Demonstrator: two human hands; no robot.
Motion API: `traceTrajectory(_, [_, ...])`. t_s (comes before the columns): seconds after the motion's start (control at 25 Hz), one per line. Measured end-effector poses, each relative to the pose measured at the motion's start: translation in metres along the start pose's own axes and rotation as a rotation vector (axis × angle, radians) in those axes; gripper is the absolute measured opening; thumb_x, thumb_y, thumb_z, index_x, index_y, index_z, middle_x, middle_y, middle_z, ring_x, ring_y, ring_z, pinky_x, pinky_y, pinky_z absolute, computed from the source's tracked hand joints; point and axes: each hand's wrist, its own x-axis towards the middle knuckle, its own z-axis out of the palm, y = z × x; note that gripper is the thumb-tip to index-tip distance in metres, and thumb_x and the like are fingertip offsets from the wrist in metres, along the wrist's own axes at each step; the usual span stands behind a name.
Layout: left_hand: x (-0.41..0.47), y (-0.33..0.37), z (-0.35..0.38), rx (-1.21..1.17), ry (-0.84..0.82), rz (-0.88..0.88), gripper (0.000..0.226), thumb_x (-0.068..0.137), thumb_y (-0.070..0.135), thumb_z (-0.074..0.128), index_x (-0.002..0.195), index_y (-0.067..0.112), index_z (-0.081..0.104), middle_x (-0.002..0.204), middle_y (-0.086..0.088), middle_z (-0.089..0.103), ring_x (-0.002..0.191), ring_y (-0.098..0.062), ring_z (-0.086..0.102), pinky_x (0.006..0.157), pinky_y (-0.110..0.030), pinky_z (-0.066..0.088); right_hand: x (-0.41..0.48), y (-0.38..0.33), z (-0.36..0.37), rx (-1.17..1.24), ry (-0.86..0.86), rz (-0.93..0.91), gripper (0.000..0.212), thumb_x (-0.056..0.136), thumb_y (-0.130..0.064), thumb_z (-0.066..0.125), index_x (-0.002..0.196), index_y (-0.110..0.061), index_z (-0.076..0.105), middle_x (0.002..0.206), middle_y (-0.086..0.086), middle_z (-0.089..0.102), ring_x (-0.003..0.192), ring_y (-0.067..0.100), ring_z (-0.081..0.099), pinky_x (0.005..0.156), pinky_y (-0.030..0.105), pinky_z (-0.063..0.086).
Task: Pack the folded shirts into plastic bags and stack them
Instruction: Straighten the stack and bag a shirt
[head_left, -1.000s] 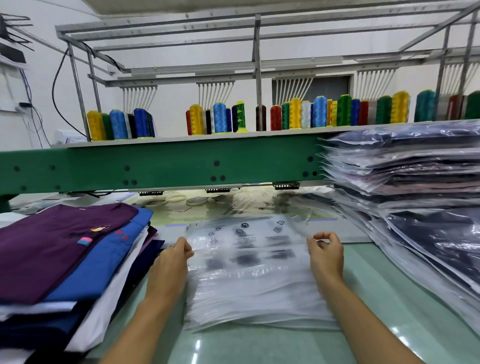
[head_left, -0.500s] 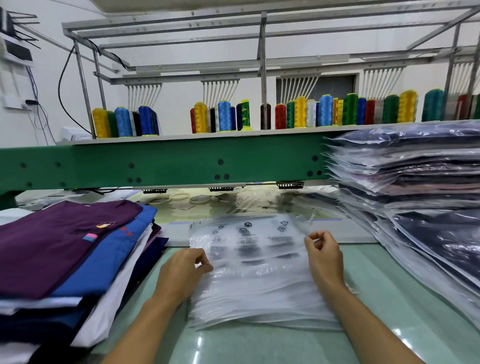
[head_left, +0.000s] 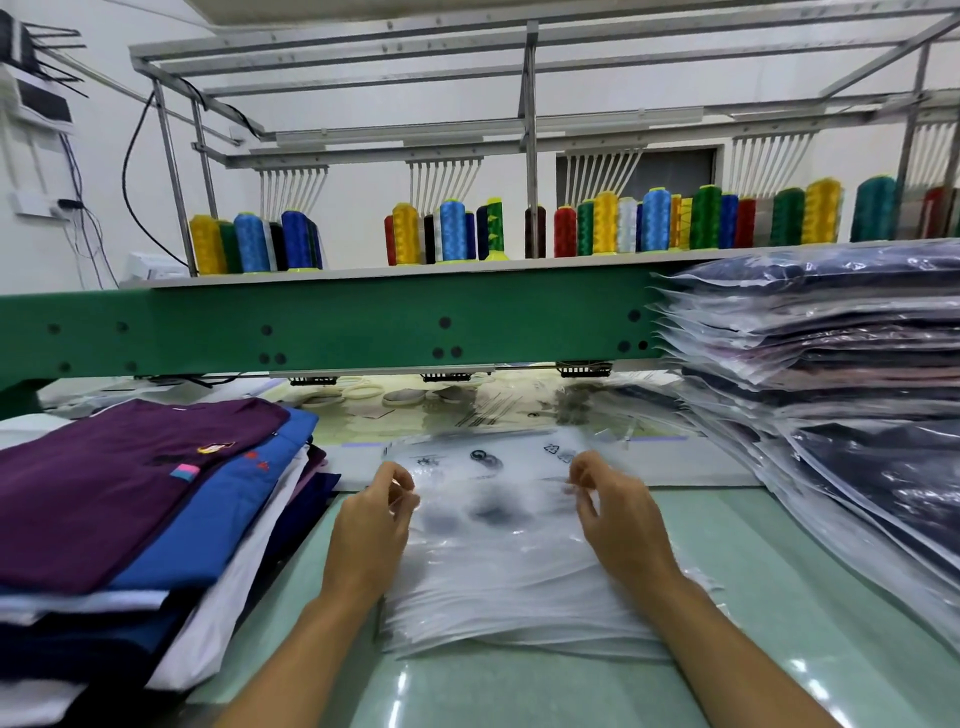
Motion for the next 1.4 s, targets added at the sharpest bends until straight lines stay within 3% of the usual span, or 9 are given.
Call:
traceTrajectory(0.12, [0.005,-0.004,-0.001,0.007,0.063,0.042,0.035,0.09,-0.011,0.059,0.084,0.023,0.06,0.077,0.005,0.069,0.07,-0.018,0.066,0.064,-0.044,0.056,0.003,0.001,0.002,-0.048,-0.087,-0.109,0.046,0.071,0.02,0.052,0.081,-0.024,0.063,0.093,-0.005,0.074,0.088,0.024,0.065,0.068,0.035,0.052])
traceTrajectory(0.24, [0.004,-0.004,-0.001,0.119,0.031,0.112,0.05,0.082,-0.023,0.051,0.098,0.018,0.077,0.1,0.0,0.077,0.091,-0.023,0.073,0.08,-0.042,0.059,0.001,0.004,0.011,-0.114,-0.275,-0.038,0.074,0.072,0.02,0.046,0.123,-0.029,0.07,0.134,-0.013,0.063,0.123,0.014,0.053,0.096,0.033,0.042])
traceTrajectory(0.36, [0.001,0.0,0.002,0.234,-0.03,0.137,0.065,0.084,-0.018,0.049,0.126,0.027,0.071,0.126,0.007,0.071,0.105,-0.022,0.071,0.083,-0.039,0.059,0.0,0.008,0.012,-0.155,-0.201,0.02,0.077,0.077,0.016,0.047,0.141,-0.026,0.058,0.141,-0.011,0.059,0.123,0.018,0.052,0.095,0.035,0.041])
traceTrajectory(0.64, [0.002,0.014,0.0,0.181,0.083,0.319,0.076,0.08,-0.024,0.05,0.144,0.016,0.056,0.151,0.01,0.05,0.101,-0.025,0.072,0.066,-0.041,0.061,0.003,-0.005,0.005,-0.194,0.184,0.029,0.06,0.074,0.009,0.063,0.128,-0.017,0.063,0.119,-0.003,0.068,0.102,0.02,0.06,0.077,0.033,0.042])
traceTrajectory(0.8, [0.003,0.015,-0.002,0.239,0.164,0.292,0.059,0.076,-0.019,0.057,0.116,0.024,0.055,0.107,0.009,0.075,0.052,-0.025,0.059,0.043,-0.035,0.047,0.003,-0.002,0.0,-0.2,0.298,0.068,0.039,0.068,0.007,0.066,0.092,-0.023,0.055,0.078,-0.007,0.057,0.076,0.022,0.055,0.069,0.035,0.033])
traceTrajectory(0.92, [-0.001,0.013,0.0,0.335,0.001,0.195,0.048,0.081,-0.002,0.058,0.111,0.032,0.04,0.095,0.006,0.072,0.066,-0.025,0.065,0.055,-0.039,0.054,0.002,0.001,-0.001,-0.218,0.165,0.145,0.036,0.067,-0.003,0.063,0.089,-0.024,0.043,0.073,-0.007,0.05,0.073,0.022,0.049,0.07,0.037,0.034])
traceTrajectory(1.12, [-0.01,0.0,0.018,0.221,-0.543,0.149,0.053,0.101,0.023,0.045,0.148,0.045,0.038,0.153,0.017,0.045,0.137,-0.01,0.045,0.108,-0.034,0.044,-0.001,0.008,0.006,-0.255,-0.381,0.033,0.024,0.077,-0.024,0.061,0.096,-0.037,0.053,0.095,-0.013,0.043,0.102,0.017,0.049,0.08,0.033,0.031])
traceTrajectory(1.28, [-0.009,-0.009,0.024,0.207,-0.649,0.108,0.04,0.103,0.04,0.046,0.143,0.04,0.051,0.149,0.017,0.049,0.136,-0.007,0.046,0.112,-0.029,0.038,-0.004,0.011,0.013,-0.155,-0.695,0.172,0.037,0.084,-0.068,0.04,0.082,-0.033,0.05,0.096,-0.011,0.046,0.101,0.015,0.046,0.086,0.038,0.033])
traceTrajectory(1.4, [-0.012,-0.004,0.024,0.204,-0.596,0.123,0.04,0.102,0.042,0.049,0.141,0.037,0.055,0.151,0.017,0.047,0.14,-0.006,0.043,0.114,-0.026,0.034,-0.007,0.011,0.015,-0.224,-0.617,0.204,0.04,0.095,-0.056,0.03,0.075,-0.027,0.049,0.096,-0.008,0.047,0.102,0.021,0.05,0.087,0.04,0.037])
